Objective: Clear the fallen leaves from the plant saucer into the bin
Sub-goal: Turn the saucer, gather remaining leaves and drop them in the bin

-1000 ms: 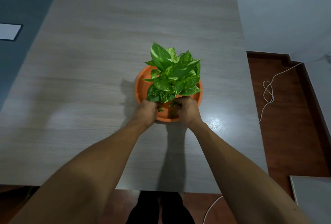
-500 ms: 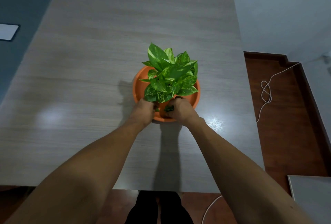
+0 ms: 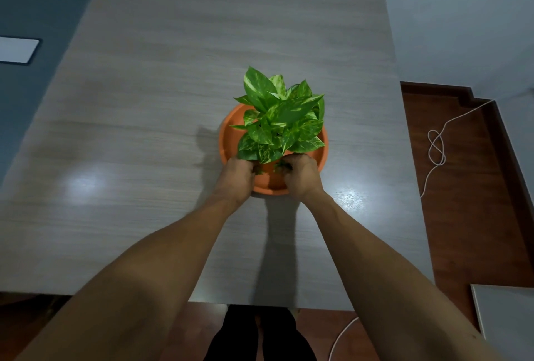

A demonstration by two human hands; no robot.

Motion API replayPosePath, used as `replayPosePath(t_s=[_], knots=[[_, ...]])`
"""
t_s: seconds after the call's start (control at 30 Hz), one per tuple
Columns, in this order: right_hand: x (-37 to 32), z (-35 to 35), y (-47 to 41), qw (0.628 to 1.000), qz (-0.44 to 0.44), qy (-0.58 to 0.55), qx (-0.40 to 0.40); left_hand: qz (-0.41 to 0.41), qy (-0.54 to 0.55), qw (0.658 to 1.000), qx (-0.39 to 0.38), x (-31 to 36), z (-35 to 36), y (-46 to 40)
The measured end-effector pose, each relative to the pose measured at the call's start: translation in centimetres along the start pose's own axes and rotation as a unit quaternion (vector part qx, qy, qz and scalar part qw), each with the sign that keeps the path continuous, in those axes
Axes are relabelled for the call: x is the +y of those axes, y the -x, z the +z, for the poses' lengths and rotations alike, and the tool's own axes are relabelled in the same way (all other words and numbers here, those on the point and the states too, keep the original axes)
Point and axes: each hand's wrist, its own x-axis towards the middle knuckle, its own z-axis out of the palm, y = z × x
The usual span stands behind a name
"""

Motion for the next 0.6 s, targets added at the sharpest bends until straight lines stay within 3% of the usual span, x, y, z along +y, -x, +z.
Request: replayPosePath(t_s=[0.3,0.6], knots=[[1.2,-1.6,2.1,0.996,0.033,-0.043,0.068,0.046,0.095,0.992,0.067,1.8,0.5,2.9],[4.9,-5.1,8.2,0.985,0.096,-0.061,0.129,0.134,0.101,0.985,0.038,6.5,2.6,5.9]])
